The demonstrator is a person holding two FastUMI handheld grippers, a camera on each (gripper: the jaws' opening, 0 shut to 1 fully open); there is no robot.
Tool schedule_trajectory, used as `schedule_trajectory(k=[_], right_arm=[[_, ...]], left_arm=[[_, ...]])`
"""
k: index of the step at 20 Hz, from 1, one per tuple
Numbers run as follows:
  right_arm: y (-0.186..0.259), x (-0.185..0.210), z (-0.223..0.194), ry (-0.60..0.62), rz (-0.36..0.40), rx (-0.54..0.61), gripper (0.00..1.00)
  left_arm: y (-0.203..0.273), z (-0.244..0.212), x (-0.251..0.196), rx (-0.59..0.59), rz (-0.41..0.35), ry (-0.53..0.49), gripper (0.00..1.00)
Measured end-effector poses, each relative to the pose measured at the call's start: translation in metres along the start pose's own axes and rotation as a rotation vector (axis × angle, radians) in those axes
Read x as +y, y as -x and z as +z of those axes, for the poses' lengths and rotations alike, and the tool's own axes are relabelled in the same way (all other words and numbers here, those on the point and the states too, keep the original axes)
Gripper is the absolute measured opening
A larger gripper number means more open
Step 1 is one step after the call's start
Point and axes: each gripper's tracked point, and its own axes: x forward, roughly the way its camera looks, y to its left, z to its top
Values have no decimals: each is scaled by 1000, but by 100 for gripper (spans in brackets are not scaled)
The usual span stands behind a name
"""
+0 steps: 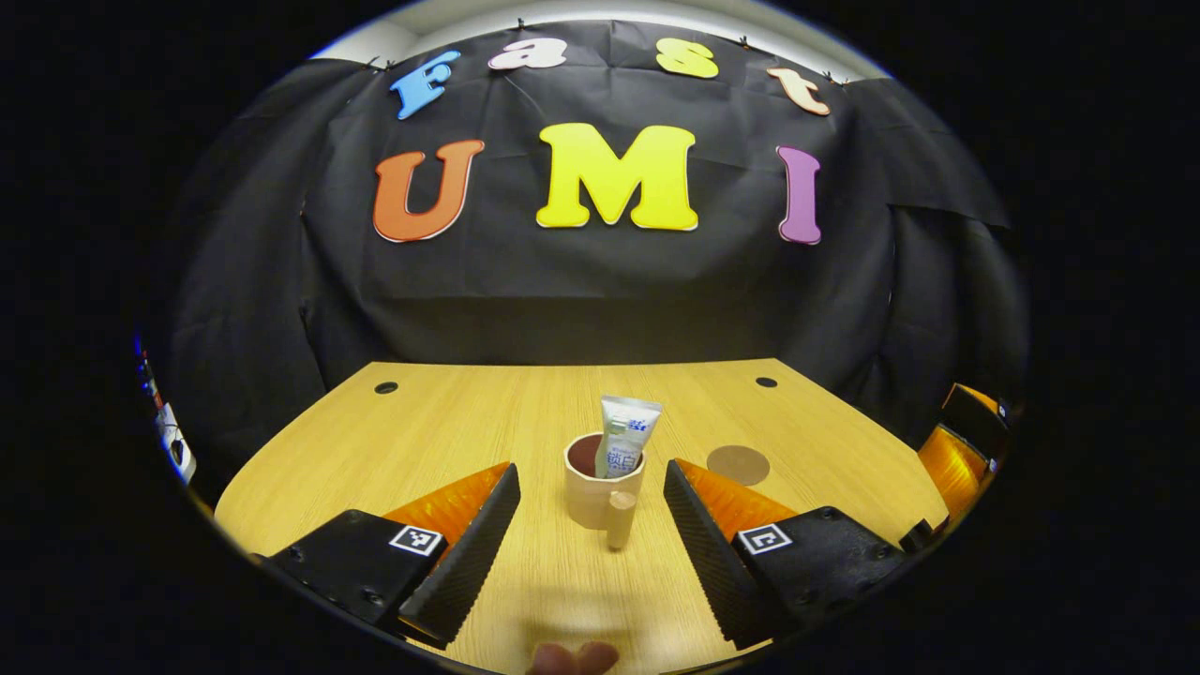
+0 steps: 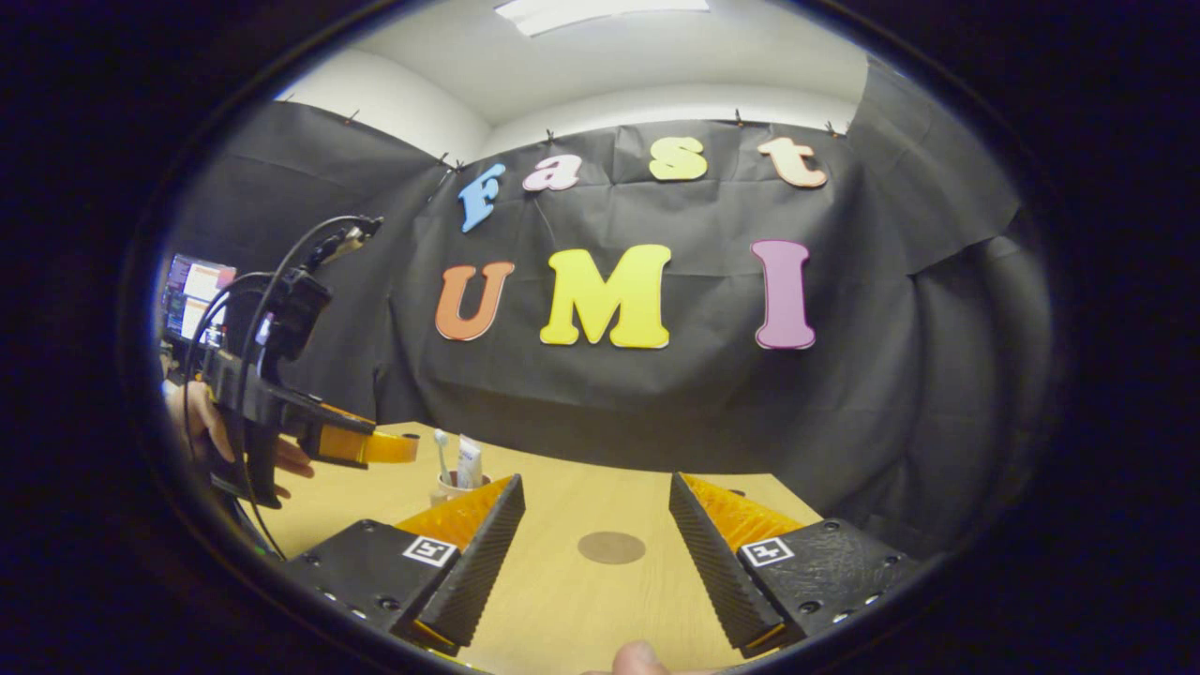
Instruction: Put the toothbrush and toothpaste on the desktop into the cup, then pick up the cup and place it on the coaster on the desktop.
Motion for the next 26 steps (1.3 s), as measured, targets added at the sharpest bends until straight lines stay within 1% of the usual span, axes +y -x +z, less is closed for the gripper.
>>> schedule_trajectory(k=[2,4,7,10,11,12,15,18,21,23,26], right_arm=[[10,-17,-7,4,-17,26,95],[16,-22,-13,-2,-8,49,95],[27,-16,-21,-35,46,81,95],[35,-16,-23,-24,63,86,95],[38,-15,-22,-20,65,82,97],[39,-15,-21,-15,66,78,97],[43,-13,-22,3,68,75,95],[45,-12,-26,7,71,88,95],[45,-12,-29,13,68,101,95],[45,-10,-33,0,73,111,95],[44,-8,-40,-13,79,133,95]], left_arm=[[-11,-11,-5,107,-29,34,98],[-19,-16,-15,216,-73,86,98],[-31,-17,-4,326,-43,78,98],[-48,-27,-4,443,-59,83,99],[-51,-30,-7,482,-68,87,99],[-52,-33,-10,518,-81,89,99],[-56,-43,-18,593,-100,80,100],[-63,-55,-19,674,-90,74,98],[-64,-78,-15,787,-90,114,99],[-68,-86,-12,831,-86,134,99],[-69,-97,-8,889,-58,148,98]])
